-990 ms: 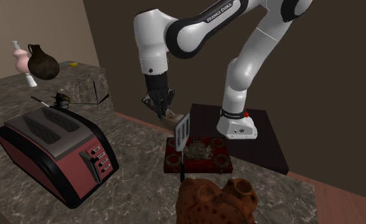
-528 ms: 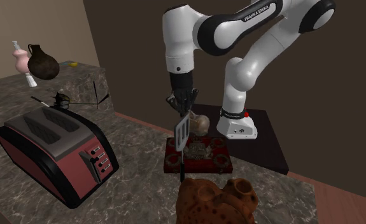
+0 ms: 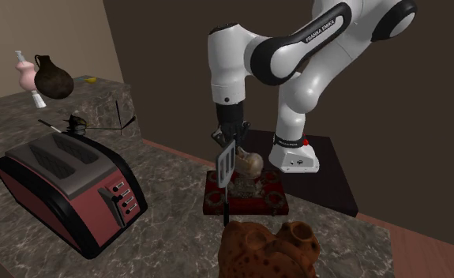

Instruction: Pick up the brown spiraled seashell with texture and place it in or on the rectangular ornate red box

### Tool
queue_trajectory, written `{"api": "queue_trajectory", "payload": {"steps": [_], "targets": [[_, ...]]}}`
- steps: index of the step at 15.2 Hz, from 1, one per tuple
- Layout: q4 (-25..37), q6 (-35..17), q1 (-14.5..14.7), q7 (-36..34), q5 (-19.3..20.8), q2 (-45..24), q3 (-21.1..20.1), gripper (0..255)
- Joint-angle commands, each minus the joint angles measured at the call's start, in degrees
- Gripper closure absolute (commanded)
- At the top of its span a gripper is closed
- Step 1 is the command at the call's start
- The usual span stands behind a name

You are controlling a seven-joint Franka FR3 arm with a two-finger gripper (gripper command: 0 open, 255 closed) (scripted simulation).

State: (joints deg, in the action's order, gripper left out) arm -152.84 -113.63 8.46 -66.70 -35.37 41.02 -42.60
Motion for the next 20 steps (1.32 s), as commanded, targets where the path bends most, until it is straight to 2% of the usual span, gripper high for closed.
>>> {"api": "queue_trajectory", "payload": {"steps": [1, 13, 20], "targets": [[-1.1, -1.8, 0.1, 0.2, -0.8, -0.7, -1.0, 255], [-5.5, -13.9, -1.3, 1.4, -4.2, -8.2, -7.3, 255], [-5.5, -13.9, -1.2, 1.3, -4.1, -8.2, -7.2, 255]]}}
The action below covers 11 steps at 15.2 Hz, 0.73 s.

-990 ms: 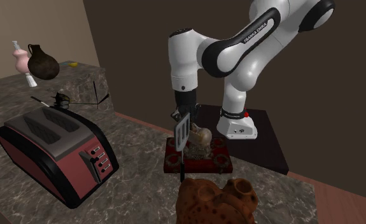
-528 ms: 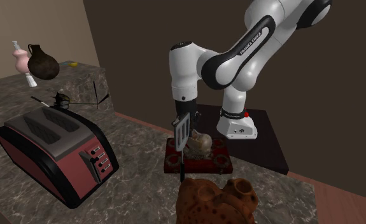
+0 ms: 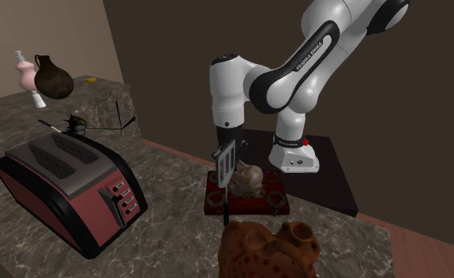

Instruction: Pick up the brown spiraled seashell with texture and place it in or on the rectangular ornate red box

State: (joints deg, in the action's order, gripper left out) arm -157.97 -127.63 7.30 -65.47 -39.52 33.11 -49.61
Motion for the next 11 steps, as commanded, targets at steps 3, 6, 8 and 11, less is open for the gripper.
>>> {"api": "queue_trajectory", "payload": {"steps": [3, 6, 8, 11], "targets": [[-0.5, 0.4, 0.3, 0.0, -0.1, 0.2, 0.0, 0], [-0.3, 0.1, -0.1, 0.1, 0.1, -0.3, -0.2, 0], [1.3, 5.4, 0.5, -0.1, 1.6, 3.2, 2.8, 0], [3.1, 9.8, 0.7, -0.3, 3.1, 5.7, 5.3, 0]]}}
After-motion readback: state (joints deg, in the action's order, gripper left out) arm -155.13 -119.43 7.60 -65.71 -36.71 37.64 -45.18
